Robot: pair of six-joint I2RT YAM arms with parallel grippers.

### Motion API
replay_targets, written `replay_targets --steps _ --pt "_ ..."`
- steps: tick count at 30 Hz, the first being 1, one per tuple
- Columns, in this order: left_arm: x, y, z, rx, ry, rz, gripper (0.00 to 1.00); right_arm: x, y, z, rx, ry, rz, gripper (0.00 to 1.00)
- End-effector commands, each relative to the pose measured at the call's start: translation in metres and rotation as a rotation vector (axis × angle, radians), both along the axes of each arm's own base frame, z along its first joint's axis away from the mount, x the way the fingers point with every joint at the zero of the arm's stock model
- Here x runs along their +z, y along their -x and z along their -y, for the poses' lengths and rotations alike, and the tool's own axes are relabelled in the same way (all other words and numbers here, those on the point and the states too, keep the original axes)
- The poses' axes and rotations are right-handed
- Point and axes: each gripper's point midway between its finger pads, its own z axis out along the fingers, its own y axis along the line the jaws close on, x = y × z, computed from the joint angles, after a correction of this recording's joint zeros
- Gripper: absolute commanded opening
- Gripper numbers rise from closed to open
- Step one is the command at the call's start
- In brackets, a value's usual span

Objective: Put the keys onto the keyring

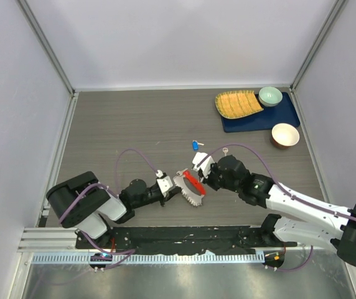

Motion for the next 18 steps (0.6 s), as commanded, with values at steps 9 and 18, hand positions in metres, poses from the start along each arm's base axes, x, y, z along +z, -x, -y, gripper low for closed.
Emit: replay_targets --steps 9,18 --pt "0.075 -0.005 0.001 0.003 0.213 0.253 0.00 -0.017 0.022 -0.048 0.304 -0.005 -0.078 0.01" --pt "0.093 0.001 0.000 -0.036 0.256 0.295 0.00 -0.027 0.012 -0.059 0.361 0.036 -0.025 0.01"
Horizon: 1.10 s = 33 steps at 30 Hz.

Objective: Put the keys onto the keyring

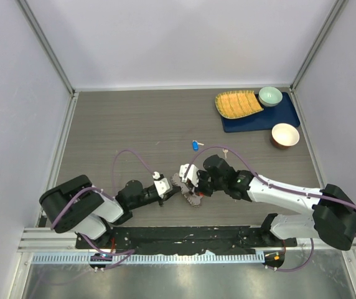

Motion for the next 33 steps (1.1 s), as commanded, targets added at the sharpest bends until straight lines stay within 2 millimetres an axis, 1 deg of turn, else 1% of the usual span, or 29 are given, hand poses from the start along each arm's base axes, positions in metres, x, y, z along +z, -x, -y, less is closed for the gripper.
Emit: replay_targets --steps 1,4,6,10,14,19,24,33 --pt "0.087 -0.003 0.008 -0.031 0.250 0.241 0.00 0.035 -0.017 -0.025 0.053 -0.107 0.101 0.01" --pt "0.094 -0.001 0.008 -0.040 0.266 0.258 0.00 0.038 -0.019 -0.024 0.057 -0.123 0.102 0.01" --pt "0.095 -0.001 0.008 -0.044 0.269 0.259 0.00 0.043 -0.021 -0.026 0.057 -0.145 0.115 0.01" --pt "0.097 0.002 0.009 -0.060 0.276 0.257 0.00 0.045 -0.018 -0.027 0.072 -0.159 0.111 0.01" --pt "0.102 0.003 0.010 -0.066 0.287 0.267 0.00 0.043 -0.013 -0.027 0.098 -0.156 0.096 0.01" --pt "0.102 0.004 0.011 -0.074 0.289 0.263 0.00 0.040 -0.010 -0.027 0.114 -0.147 0.086 0.01" --pt "0.101 0.005 0.012 -0.083 0.287 0.262 0.00 0.037 -0.013 -0.026 0.108 -0.130 0.091 0.01" --pt "0.100 0.006 0.012 -0.086 0.285 0.260 0.00 0.033 -0.011 -0.025 0.125 -0.114 0.088 0.01"
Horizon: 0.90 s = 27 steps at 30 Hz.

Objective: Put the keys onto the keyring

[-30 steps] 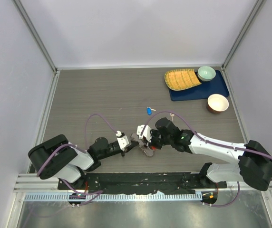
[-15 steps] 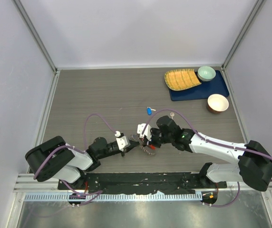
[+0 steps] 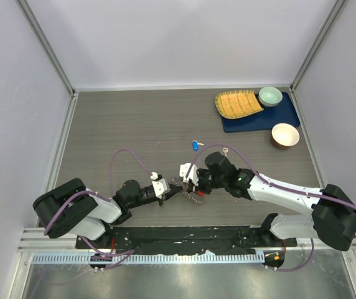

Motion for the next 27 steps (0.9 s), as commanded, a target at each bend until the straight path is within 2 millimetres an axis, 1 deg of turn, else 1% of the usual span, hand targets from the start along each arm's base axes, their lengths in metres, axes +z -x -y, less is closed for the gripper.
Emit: replay_targets --steps 1,7,10,12,20,27 --pt "0.075 -0.003 0.006 -0.017 0.225 0.206 0.00 0.022 -0.009 -0.012 0.025 -0.048 0.052 0.01" --pt "0.075 -0.002 0.007 -0.028 0.228 0.204 0.00 0.025 -0.011 -0.014 0.027 -0.063 0.074 0.01" --pt "0.076 -0.001 0.008 -0.031 0.229 0.206 0.00 0.022 -0.012 -0.014 0.027 -0.060 0.074 0.01" --pt "0.077 -0.001 0.008 -0.031 0.232 0.208 0.00 0.023 -0.010 -0.016 0.039 -0.062 0.078 0.01" --pt "0.075 -0.002 0.007 -0.022 0.227 0.204 0.00 0.014 -0.005 -0.012 0.055 -0.031 0.083 0.01" --pt "0.076 -0.002 0.007 -0.022 0.228 0.205 0.00 0.015 -0.001 -0.013 0.077 -0.033 0.082 0.01"
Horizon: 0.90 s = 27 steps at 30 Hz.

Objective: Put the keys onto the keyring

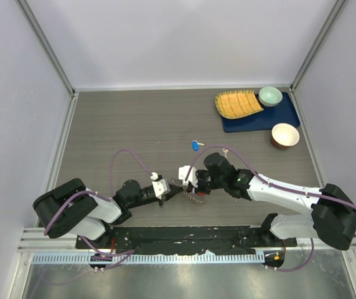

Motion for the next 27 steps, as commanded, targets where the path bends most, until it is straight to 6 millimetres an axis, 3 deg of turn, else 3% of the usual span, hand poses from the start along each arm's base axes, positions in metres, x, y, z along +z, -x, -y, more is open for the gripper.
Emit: replay_targets --steps 1,27 --pt "0.0765 -0.0063 0.0055 0.000 0.231 0.210 0.00 0.0159 -0.0021 -0.0108 0.034 -0.044 0.039 0.01" --pt "0.0755 -0.0061 0.0062 -0.003 0.229 0.206 0.00 0.0152 0.0024 -0.0112 0.049 -0.034 0.038 0.01"
